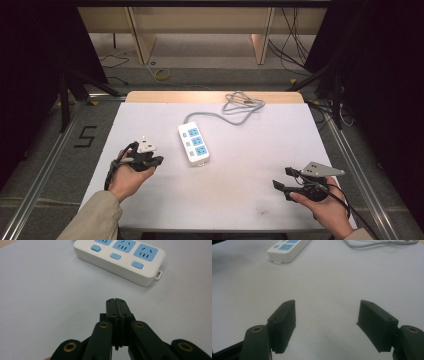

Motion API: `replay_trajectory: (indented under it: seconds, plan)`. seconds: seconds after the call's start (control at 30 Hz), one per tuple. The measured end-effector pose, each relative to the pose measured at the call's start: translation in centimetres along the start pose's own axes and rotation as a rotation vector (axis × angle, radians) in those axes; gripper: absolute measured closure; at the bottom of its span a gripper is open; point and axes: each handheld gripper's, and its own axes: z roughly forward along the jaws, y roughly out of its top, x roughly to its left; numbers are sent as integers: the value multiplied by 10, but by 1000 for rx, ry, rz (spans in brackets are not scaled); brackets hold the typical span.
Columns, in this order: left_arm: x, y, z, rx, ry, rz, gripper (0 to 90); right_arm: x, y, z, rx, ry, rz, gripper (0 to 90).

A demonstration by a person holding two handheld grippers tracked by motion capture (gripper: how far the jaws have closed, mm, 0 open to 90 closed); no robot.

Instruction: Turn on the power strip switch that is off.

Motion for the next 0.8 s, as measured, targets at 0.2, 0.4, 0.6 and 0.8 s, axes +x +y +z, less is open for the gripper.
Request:
replay_trajectory:
  seconds: [0.2,0.4,0.6,0.8]
  plan:
    - [2,8,5,-2,14,12,900,1,0,0,4,1,-4,309]
    - [4,16,10,-9,21,11,899,1,0,1,7,5,-6,309]
    - [5,25,14,-11,28,12,899,2,0,1,6,4,-5,309]
    - [6,33,18,-15,36,15,899,2,-1,3,11,8,-6,309]
